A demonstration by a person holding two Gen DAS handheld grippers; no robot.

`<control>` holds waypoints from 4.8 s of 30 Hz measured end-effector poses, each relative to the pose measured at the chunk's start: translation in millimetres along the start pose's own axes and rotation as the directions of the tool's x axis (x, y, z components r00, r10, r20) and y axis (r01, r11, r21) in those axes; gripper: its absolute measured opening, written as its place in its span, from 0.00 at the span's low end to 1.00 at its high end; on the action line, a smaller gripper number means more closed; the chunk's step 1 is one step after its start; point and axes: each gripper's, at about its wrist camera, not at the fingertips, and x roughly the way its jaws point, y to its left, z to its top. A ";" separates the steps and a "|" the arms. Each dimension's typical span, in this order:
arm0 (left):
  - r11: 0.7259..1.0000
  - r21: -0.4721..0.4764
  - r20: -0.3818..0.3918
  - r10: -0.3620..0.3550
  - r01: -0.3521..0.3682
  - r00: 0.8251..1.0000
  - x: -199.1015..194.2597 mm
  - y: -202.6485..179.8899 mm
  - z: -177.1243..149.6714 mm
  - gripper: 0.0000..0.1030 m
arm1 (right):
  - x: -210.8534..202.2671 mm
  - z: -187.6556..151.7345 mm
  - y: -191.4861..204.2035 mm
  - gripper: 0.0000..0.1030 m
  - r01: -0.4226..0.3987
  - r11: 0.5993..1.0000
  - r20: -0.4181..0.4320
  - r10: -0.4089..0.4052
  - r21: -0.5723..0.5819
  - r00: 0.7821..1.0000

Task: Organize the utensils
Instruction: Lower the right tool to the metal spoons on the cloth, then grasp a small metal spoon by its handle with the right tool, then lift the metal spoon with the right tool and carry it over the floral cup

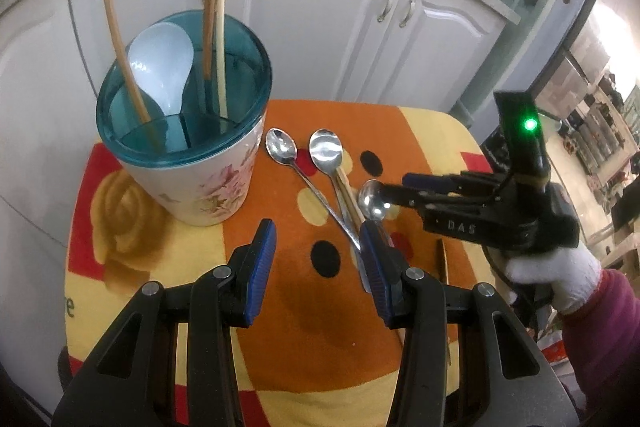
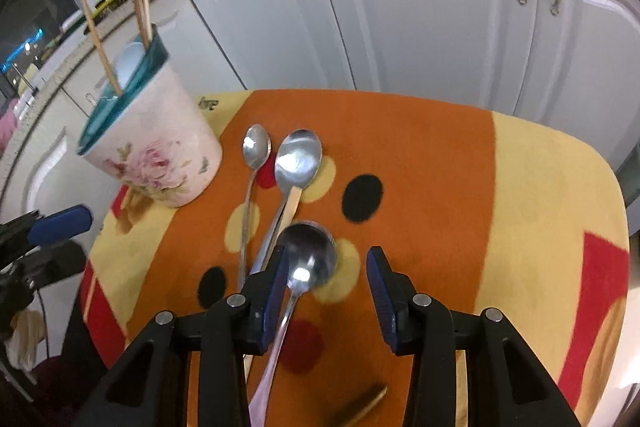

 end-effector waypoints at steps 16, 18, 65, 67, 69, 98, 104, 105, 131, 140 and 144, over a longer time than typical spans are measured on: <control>0.997 -0.067 -0.024 0.028 -0.029 0.999 7.6 31.2 -5.0 0.41 | 61.3 30.2 58.7 0.06 -0.019 0.996 -0.116 0.009 -0.084 0.993; 0.996 -0.079 -0.023 0.032 -0.034 0.999 7.5 35.7 -5.8 0.41 | 59.9 28.2 56.2 0.04 -0.034 0.998 -0.127 0.026 -0.062 0.992; 0.994 -0.043 -0.159 -0.110 0.104 0.981 77.7 37.4 -25.2 0.04 | 22.8 9.1 -20.4 0.04 -0.218 0.976 -0.085 0.217 -0.003 0.972; 0.993 -0.048 -0.158 -0.118 0.112 0.980 75.5 36.4 -25.0 0.03 | 14.4 5.9 -16.4 0.02 -0.198 0.980 -0.081 0.196 -0.019 0.977; 0.991 -0.053 -0.152 -0.129 0.123 0.980 72.0 35.7 -24.8 0.03 | 4.1 0.5 -13.0 0.02 -0.191 0.981 -0.068 0.188 -0.032 0.980; 0.991 -0.009 0.125 -0.129 0.131 0.984 -64.6 36.4 10.9 0.00 | -132.2 18.5 41.0 0.02 0.004 0.986 0.287 0.045 -0.167 0.957; 0.992 -0.029 0.186 -0.115 0.123 0.976 -95.4 49.6 25.9 0.00 | -148.5 35.7 58.7 0.02 0.005 0.982 0.337 0.060 -0.188 0.940; 0.993 -0.033 0.202 -0.105 0.114 0.974 -102.4 53.6 29.9 0.00 | -150.6 40.5 63.1 0.02 0.008 0.982 0.349 0.060 -0.190 0.935; 0.969 -0.114 0.421 0.246 -0.218 0.873 -136.7 125.4 130.0 0.01 | -104.8 139.2 137.1 0.02 0.166 0.957 0.484 -0.031 -0.238 0.874; 0.952 -0.092 0.418 0.303 -0.292 0.856 -114.9 120.3 127.0 0.01 | -82.6 142.6 145.6 0.02 0.232 0.935 0.490 -0.074 -0.269 0.868; 0.945 -0.066 0.406 0.318 -0.320 0.857 -102.4 113.0 119.7 0.01 | -71.5 141.7 148.0 0.02 0.238 0.930 0.478 -0.080 -0.280 0.875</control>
